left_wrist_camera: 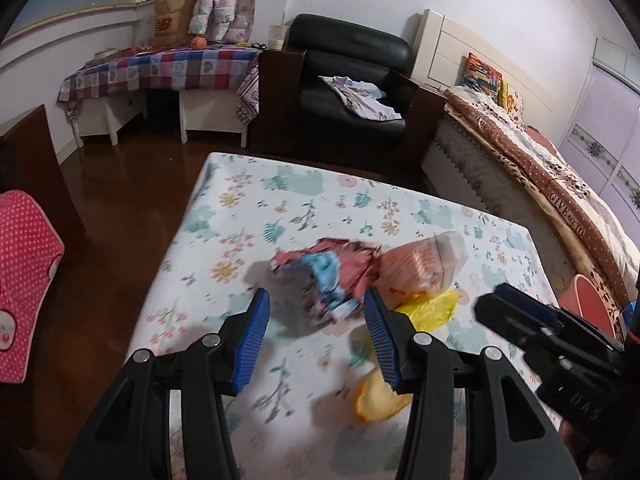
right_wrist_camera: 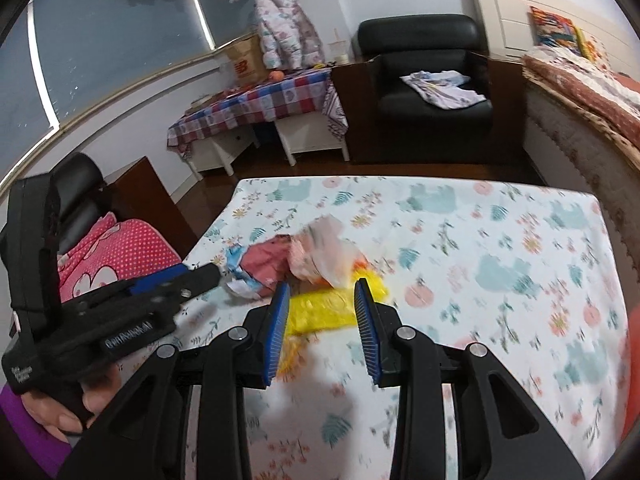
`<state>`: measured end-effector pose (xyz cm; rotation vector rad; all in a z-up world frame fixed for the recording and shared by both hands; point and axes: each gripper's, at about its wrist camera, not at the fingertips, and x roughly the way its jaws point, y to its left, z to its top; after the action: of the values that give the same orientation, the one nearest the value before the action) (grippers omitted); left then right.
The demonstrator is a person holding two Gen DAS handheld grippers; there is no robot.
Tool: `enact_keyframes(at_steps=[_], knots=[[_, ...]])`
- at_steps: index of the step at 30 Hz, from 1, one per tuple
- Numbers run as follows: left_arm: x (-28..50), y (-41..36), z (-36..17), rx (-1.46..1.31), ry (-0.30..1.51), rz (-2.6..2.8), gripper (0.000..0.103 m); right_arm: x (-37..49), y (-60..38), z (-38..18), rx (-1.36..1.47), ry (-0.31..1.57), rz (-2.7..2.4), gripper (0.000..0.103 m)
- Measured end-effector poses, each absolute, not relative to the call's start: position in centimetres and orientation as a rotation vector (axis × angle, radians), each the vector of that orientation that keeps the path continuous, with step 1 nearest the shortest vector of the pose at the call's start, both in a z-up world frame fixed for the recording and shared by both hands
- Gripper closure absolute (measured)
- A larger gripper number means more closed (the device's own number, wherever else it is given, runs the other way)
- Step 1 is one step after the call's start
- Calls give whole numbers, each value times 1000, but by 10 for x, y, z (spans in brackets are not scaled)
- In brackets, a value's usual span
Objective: Collect trash
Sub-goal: 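Grasp the pink-and-blue crumpled wrapper with the left gripper while the right grasps the clear bag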
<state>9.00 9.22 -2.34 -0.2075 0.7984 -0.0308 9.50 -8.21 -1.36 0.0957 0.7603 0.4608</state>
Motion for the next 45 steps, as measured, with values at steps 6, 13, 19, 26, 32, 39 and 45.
enact_keyframes(at_steps=[6, 13, 19, 26, 32, 39, 45], knots=[[113, 86, -37, -213, 828, -32, 58, 117, -71, -22, 77, 798, 474, 69], [123, 90, -44, -232, 833, -55, 85, 132, -62, -30, 76, 821, 467, 69], [114, 97, -37, -244, 806, -58, 91, 133, -55, -31, 80, 813, 484, 69], [98, 100, -24, -249, 769, -58, 92, 119, -54, -23, 75, 790, 499, 83], [81, 92, -3, -236, 724, -83, 92, 98, -70, -7, 97, 743, 477, 84], [65, 63, 20, -219, 686, -151, 92, 71, -113, 10, 139, 709, 408, 84], [60, 23, 33, -193, 670, -230, 92, 48, -156, 25, 145, 662, 308, 84]])
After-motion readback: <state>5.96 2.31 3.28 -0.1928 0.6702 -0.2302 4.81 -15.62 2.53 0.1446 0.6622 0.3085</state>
